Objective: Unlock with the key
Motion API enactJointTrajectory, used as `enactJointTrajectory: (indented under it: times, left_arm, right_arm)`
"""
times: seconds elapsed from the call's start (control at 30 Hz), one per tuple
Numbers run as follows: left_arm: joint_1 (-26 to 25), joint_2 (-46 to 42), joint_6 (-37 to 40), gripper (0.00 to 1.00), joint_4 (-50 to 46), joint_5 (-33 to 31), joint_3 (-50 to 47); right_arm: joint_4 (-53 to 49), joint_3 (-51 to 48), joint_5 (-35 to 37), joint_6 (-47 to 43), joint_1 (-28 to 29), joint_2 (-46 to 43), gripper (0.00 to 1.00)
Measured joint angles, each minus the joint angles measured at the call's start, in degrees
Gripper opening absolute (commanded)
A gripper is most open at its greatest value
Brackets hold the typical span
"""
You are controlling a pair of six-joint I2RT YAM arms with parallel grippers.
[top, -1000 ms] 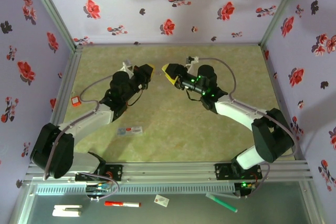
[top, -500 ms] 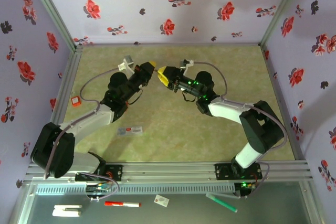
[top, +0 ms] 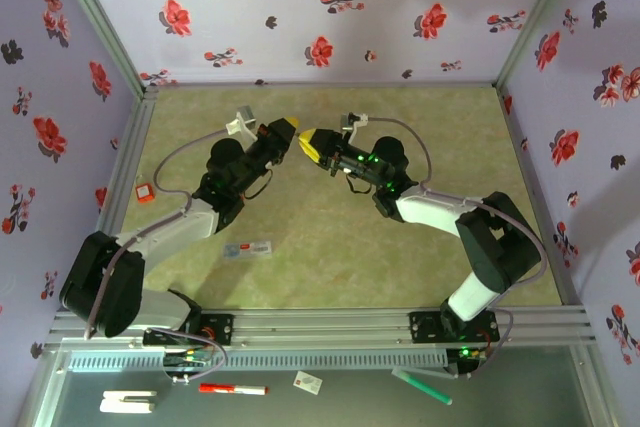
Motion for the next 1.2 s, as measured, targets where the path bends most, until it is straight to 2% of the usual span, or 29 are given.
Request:
enactJointTrajectory:
  times: [0.07, 0.17, 0.27, 0.4, 0.5, 0.57, 0.63, 0.73, 0.77, 0.87, 0.97, 1.0, 1.1, 1.2]
  left_arm:
    - [0.00, 0.15, 0.00, 0.00, 0.28, 0.00, -0.07]
    - [0.00, 0.26, 0.02, 0.01, 0.90, 0.00, -0.33]
    - [0.11, 0.07, 0.90, 0.39, 0.92, -0.20, -1.25]
    - [1.57, -2.16, 2.69, 0.67, -4.00, -0.70, -3.15]
    - [3.76, -5.27, 3.80, 0.65, -7.74, -0.87, -4.11]
    - [4.50, -6.56, 4.02, 0.74, -8.57, -1.14, -4.31]
    - [4.83, -6.75, 4.04, 0.76, -8.55, -1.09, -4.33]
    - [5.31, -6.75, 4.09, 0.67, -9.40, -0.61, -4.63]
    - [5.60, -6.75, 4.02, 0.67, -9.79, -0.46, -4.79]
    - [6.84, -7.21, 3.98, 0.74, -12.57, -0.22, -4.92]
    - [8.33, -8.98, 5.09, 0.79, -18.58, 0.74, -4.79]
    - [8.83, -9.75, 6.14, 0.80, -21.35, 1.05, -4.63]
    - [10.38, -10.80, 12.63, 0.79, -38.32, 1.44, 0.63]
    - [10.84, -9.18, 22.67, 0.77, -56.04, 1.40, 9.51]
  right_arm:
    - [0.00, 0.02, 0.00, 0.00, 0.02, 0.00, 0.00]
    - [-0.02, 0.02, -0.02, 0.00, 0.02, 0.00, 0.00]
    - [-1.11, 0.00, -0.15, -0.22, 0.04, -0.07, 0.00]
    - [-8.61, -0.07, -0.17, -3.69, 0.09, -2.93, 0.00]
    - [-19.78, -0.07, 1.01, -10.32, 0.09, -8.70, 0.00]
    - [-25.38, -0.02, 1.77, -13.66, 0.07, -12.17, 0.00]
    - [-28.63, 0.17, 2.08, -15.69, -0.09, -14.25, 0.00]
    - [-31.04, 0.20, 2.21, -17.09, -0.50, -14.80, 0.00]
    - [-32.09, 0.17, 2.23, -17.53, -0.70, -14.75, 0.00]
    - [-36.22, 0.17, 3.06, -19.34, -1.64, -14.75, 0.01]
    - [-44.15, 0.57, 4.76, -23.41, -2.80, -14.75, 0.28]
    - [-47.25, 1.01, 5.46, -24.74, -2.97, -14.75, 0.35]
    - [-57.75, 2.78, 9.53, -30.38, -3.10, -14.78, 0.47]
    - [-65.64, 2.99, 12.68, -34.58, -3.10, -15.21, 0.55]
